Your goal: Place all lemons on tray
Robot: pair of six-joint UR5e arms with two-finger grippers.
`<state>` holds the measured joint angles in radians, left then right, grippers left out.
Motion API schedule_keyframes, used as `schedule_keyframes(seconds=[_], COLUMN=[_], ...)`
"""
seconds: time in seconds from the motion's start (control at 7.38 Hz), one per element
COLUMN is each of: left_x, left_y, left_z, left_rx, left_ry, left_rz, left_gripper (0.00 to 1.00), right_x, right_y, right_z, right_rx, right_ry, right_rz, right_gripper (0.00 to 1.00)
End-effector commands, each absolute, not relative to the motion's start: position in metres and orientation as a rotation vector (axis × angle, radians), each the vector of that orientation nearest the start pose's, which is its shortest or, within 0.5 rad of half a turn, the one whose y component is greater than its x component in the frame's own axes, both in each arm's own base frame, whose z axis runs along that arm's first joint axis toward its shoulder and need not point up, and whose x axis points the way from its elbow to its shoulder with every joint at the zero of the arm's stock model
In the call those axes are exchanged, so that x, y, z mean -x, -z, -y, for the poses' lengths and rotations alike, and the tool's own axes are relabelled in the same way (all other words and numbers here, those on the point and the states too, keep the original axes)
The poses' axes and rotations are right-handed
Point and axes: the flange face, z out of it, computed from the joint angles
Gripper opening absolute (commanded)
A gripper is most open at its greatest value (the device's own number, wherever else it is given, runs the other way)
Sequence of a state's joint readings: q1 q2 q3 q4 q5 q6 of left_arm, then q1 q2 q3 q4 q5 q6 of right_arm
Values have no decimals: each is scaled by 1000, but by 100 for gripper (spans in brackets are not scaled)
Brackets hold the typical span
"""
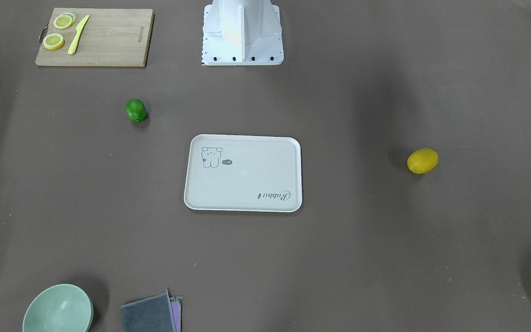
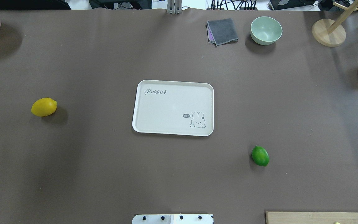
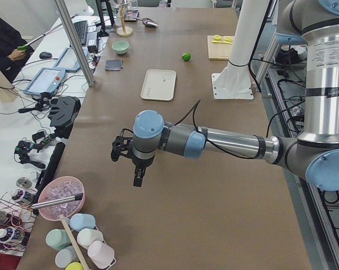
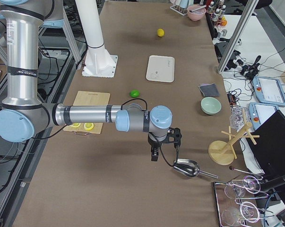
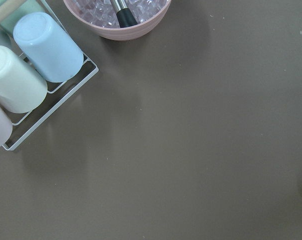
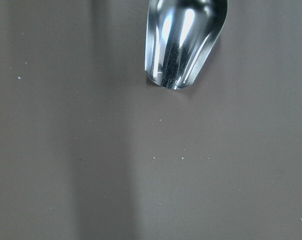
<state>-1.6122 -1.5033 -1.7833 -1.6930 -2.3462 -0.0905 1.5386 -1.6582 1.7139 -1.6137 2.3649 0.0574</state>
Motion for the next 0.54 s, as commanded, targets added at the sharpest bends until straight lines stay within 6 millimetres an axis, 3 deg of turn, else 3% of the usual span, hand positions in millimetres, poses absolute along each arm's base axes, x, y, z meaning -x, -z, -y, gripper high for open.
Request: schedule_keyframes(seconds=[0.0,0.14,0.41], left_x=[82,80,65], left_y=[-564,-553,-534], left_z=[474,476,482], left_rx=[-250,-269,-392], left_ry=[13,-2,-101], left_rz=[-783,-817,-867], left_gripper=[98,98,98], right_x=[-48,-46,-43], right_y=[-630,-624,-591], right_z=[458,459,484], right_rx=[18,10,-45], right_ry=[-17,-16,7], right_rz=[793,810,839], right_gripper=[100,100,100])
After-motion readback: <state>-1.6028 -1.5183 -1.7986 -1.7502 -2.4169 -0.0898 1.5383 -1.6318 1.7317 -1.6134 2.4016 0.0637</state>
